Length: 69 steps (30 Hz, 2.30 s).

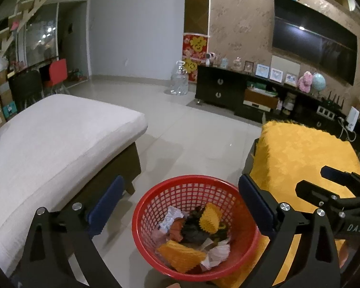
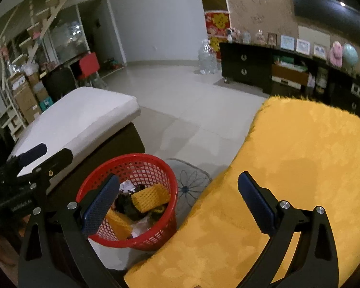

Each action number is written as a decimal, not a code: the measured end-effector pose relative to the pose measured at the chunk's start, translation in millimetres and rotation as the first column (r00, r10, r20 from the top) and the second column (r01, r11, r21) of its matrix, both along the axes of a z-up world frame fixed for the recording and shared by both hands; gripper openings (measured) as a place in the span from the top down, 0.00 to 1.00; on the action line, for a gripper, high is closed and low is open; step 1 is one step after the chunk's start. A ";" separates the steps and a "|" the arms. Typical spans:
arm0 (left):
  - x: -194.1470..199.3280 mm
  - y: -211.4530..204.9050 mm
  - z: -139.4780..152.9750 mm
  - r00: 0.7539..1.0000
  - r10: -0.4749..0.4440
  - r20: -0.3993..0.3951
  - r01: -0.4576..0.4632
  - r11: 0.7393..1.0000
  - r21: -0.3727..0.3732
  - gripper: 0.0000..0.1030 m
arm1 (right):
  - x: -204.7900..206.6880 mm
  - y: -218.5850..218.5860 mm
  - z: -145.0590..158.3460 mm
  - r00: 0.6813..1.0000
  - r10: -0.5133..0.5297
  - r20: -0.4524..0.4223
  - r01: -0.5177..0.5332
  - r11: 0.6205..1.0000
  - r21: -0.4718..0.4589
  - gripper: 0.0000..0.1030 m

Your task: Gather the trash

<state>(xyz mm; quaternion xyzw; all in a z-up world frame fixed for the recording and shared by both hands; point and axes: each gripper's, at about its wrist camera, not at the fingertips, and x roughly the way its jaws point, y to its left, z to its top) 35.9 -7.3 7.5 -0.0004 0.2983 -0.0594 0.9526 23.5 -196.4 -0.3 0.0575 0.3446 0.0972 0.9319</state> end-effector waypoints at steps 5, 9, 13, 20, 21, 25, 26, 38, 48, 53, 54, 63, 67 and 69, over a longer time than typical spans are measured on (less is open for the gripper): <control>-19.0 0.5 9.2 1.000 0.005 0.021 -0.005 1.000 -0.009 0.09 | -18.2 -0.4 7.7 0.999 -0.011 0.032 0.011 1.000 0.004 0.07; -35.1 -0.3 13.3 0.999 0.022 0.041 -0.023 1.000 0.014 0.08 | -36.5 -3.5 13.3 0.998 -0.026 0.053 0.026 1.000 0.013 0.07; -54.9 -0.8 19.1 0.996 0.036 0.086 -0.040 0.998 0.043 0.08 | -55.8 -4.6 17.5 0.997 -0.046 0.070 0.044 0.999 0.029 0.07; -76.1 -4.7 27.3 0.993 0.056 0.102 -0.064 0.995 0.077 0.08 | -78.5 1.8 20.6 0.994 -0.047 0.101 0.047 0.999 0.000 0.07; -77.6 -4.3 27.5 0.993 0.058 0.099 -0.066 0.995 0.075 0.08 | -80.7 2.2 19.5 0.994 -0.045 0.099 0.045 0.999 0.000 0.07; -79.5 -0.8 28.3 0.993 0.079 0.082 -0.084 0.994 0.066 0.08 | -84.0 3.4 16.4 0.995 -0.047 0.092 0.047 0.999 -0.002 0.07; -80.7 1.2 28.4 0.993 0.084 0.080 -0.089 0.994 0.059 0.08 | -84.2 3.5 16.3 0.995 -0.049 0.091 0.050 0.999 -0.002 0.07; -83.5 4.6 27.7 0.994 0.083 0.069 -0.087 0.995 0.054 0.08 | -87.0 5.4 14.7 0.995 -0.046 0.088 0.046 0.999 0.000 0.07; -81.6 2.6 25.2 0.995 0.072 0.062 -0.075 0.996 0.055 0.08 | -87.3 4.6 15.3 0.995 -0.046 0.089 0.046 0.999 0.000 0.07; -81.3 -0.6 24.2 0.996 0.064 0.060 -0.067 0.996 0.063 0.08 | -87.2 3.5 14.8 0.995 -0.048 0.088 0.049 0.999 -0.001 0.07; -81.4 -0.6 24.1 0.996 0.062 0.060 -0.066 0.996 0.063 0.08 | -86.9 3.4 14.0 0.995 -0.050 0.087 0.051 0.999 -0.001 0.07; -81.0 -1.2 23.6 0.996 0.060 0.061 -0.064 0.996 0.063 0.08 | -87.5 2.2 13.1 0.995 -0.053 0.089 0.053 0.999 -0.003 0.07; -80.9 -1.4 23.5 0.996 0.059 0.061 -0.063 0.996 0.064 0.08 | -88.0 0.3 12.7 0.994 -0.055 0.090 0.056 0.998 -0.005 0.07; -80.9 -1.3 23.6 0.996 0.059 0.060 -0.062 0.996 0.063 0.08 | -88.0 -0.9 12.7 0.994 -0.056 0.090 0.056 0.998 -0.004 0.07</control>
